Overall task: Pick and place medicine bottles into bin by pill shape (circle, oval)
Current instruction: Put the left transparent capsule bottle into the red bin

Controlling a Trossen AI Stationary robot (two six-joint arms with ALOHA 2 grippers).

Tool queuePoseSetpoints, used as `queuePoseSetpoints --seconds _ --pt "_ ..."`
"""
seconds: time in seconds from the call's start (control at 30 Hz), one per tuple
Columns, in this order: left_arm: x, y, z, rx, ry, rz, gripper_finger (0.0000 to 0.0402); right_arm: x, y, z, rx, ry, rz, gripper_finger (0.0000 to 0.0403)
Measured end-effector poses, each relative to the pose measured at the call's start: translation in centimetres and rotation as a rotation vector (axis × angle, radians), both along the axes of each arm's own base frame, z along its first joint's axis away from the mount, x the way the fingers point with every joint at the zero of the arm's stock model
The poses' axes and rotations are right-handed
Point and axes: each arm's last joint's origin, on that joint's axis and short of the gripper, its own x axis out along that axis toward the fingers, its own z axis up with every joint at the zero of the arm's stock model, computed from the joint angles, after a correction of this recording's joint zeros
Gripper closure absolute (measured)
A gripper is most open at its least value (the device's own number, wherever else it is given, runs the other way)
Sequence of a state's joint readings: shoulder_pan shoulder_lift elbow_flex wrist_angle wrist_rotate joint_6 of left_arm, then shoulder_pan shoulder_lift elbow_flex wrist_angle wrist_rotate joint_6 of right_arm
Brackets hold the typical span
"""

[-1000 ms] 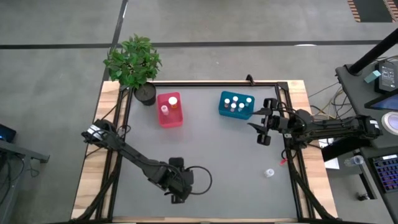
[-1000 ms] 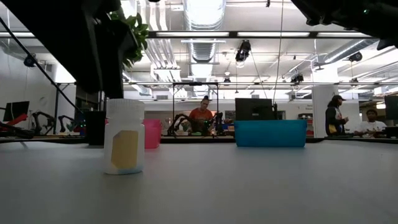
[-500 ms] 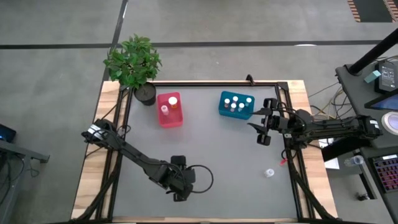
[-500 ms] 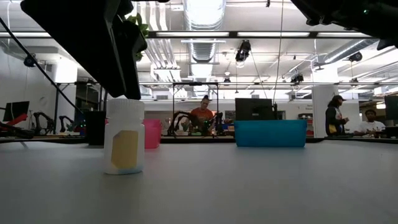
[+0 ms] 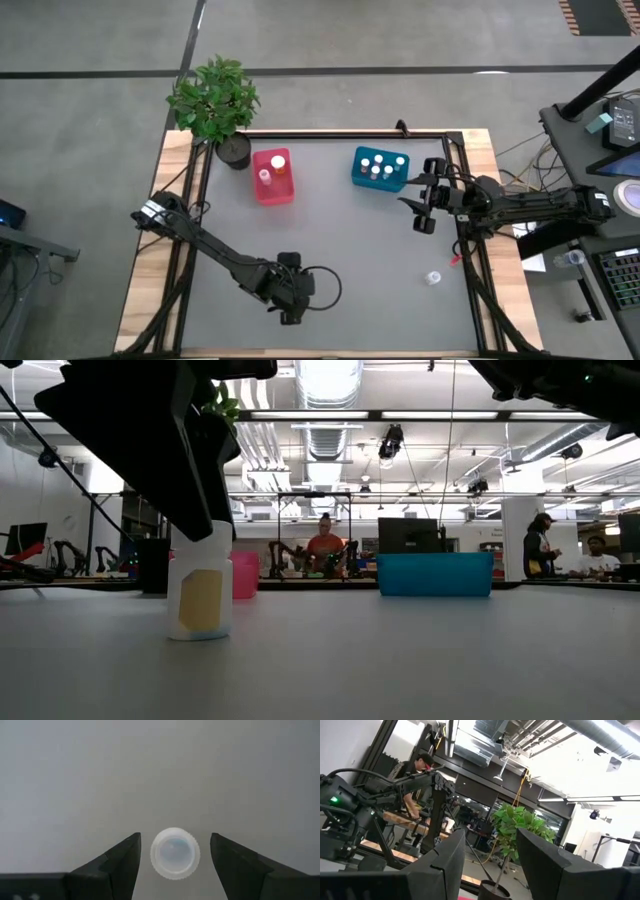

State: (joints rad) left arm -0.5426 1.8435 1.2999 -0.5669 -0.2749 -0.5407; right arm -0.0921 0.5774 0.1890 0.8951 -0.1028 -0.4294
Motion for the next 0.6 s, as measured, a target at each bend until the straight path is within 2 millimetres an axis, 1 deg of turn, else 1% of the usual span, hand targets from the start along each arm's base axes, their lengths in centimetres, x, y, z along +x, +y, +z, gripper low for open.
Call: queuePoseSetpoints --seconds 0.07,0.17,0.37,0.47,0.6 --pt "-0.01 0.01 -0.02 0.0 0.001 0.0 0.0189 0.0 0.0 0.0 0.0 0.0 0.0 0.0236" --pt "-0.02 0.06 -0.1 0.001 0.002 0.002 0.0207 0.0 0.0 0.0 0.0 0.0 0.0 0.0236" --pt "-0.06 0.15 -0.25 0.004 0.004 0.005 0.0264 0.0 0.0 0.0 0.0 0.0 0.0 0.0236" --pt "-0.03 0.18 -0.24 0.004 0.004 0.006 0.0286 0.0 0.0 0.0 0.0 0.0 -0.001 0.0236" --pt "-0.06 0.26 -0.09 0.002 0.001 0.008 0.0287 0.0 0.0 0.0 0.0 0.0 -0.001 0.0236"
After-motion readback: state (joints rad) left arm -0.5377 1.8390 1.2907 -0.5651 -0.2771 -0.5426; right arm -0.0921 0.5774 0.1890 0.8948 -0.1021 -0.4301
